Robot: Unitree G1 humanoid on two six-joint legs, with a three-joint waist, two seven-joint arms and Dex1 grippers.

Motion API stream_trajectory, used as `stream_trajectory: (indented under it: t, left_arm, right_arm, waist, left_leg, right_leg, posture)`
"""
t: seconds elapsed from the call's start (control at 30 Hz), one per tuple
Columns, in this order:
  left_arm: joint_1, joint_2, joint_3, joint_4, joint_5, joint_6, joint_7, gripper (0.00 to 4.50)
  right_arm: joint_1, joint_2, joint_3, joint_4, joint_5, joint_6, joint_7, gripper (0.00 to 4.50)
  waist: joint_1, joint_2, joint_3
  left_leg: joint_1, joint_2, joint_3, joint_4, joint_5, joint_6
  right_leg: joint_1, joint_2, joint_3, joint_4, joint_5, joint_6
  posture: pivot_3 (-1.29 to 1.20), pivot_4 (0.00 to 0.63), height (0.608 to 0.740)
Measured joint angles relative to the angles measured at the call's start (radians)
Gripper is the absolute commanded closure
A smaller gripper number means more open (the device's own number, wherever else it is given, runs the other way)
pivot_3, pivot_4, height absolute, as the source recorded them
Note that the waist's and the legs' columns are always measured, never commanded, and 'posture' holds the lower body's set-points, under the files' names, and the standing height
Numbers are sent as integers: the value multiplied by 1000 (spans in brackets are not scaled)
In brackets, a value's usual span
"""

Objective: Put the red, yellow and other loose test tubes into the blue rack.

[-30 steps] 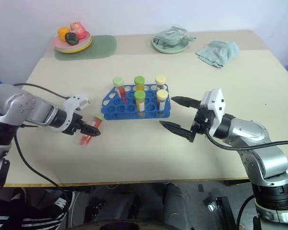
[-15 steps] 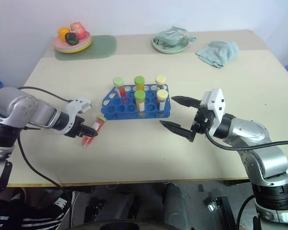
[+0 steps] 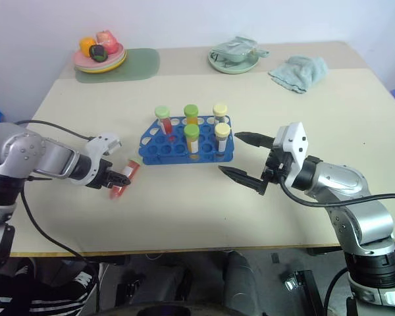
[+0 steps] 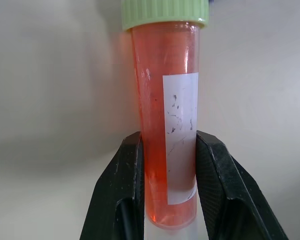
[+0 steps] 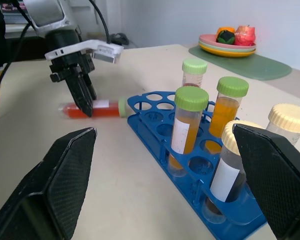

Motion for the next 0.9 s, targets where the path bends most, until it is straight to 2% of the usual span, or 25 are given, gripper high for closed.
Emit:
stream_trajectory:
  t: [0.1, 0.2, 0.4, 0.47, 0.67, 0.77, 0.9]
  left_arm:
    - [59, 3, 97, -49, -15, 0, 78, 3688]
    - [183, 16, 184, -192, -30, 0, 127, 3688]
    - [352, -55, 304, -387, 86, -101, 189, 3688]
    - [387, -115, 376, -430, 125, -149, 217, 3688]
    - [495, -279, 508, -526, 187, -495, 113, 3688]
    - [545, -297, 502, -555, 237, -673, 4, 3688]
    - [571, -346, 405, -557, 375, -971, -147, 3688]
  right_arm:
    - [-1, 2, 1, 2, -1, -2, 2, 0]
    - [-11, 5, 1, 16, -1, -3, 6, 0]
    - [-24, 7, 3, 41, 0, -2, 25, 0]
    - [-24, 1, 1, 45, 1, -2, 36, 0]
    - [-31, -1, -1, 61, 1, 4, 48, 0]
    - [-47, -1, -2, 64, 1, 5, 48, 0]
    - [-60, 0, -1, 68, 0, 5, 47, 0]
  waist:
    - [0, 0, 0]
    - [0, 0, 0]
    - [5, 0, 0]
    - [5, 0, 0]
    - [2, 0, 0]
    - [3, 0, 0]
    - [15, 0, 0]
  left_leg:
    - [0, 0, 0, 0, 0, 0]
    - [0, 0, 0, 0, 0, 0]
    - [1, 0, 0, 0, 0, 0]
    - [1, 0, 0, 0, 0, 0]
    - [0, 0, 1, 0, 0, 0]
    - [1, 0, 2, 0, 0, 0]
    - [1, 0, 3, 1, 0, 0]
  right_leg:
    - [0, 0, 0, 0, 0, 0]
    - [0, 0, 0, 0, 0, 0]
    - [1, -1, 0, 0, 0, 0]
    - [1, -1, 0, 0, 0, 0]
    - [1, -1, 0, -1, 0, 0]
    - [1, -2, 0, -1, 0, 0]
    - [2, -2, 0, -2, 0, 0]
  posture:
    - [0, 150, 740]
    - [0, 150, 740]
    - [0, 150, 740]
    - [0, 150, 740]
    - [0, 150, 740]
    - [0, 150, 740]
    - [0, 150, 740]
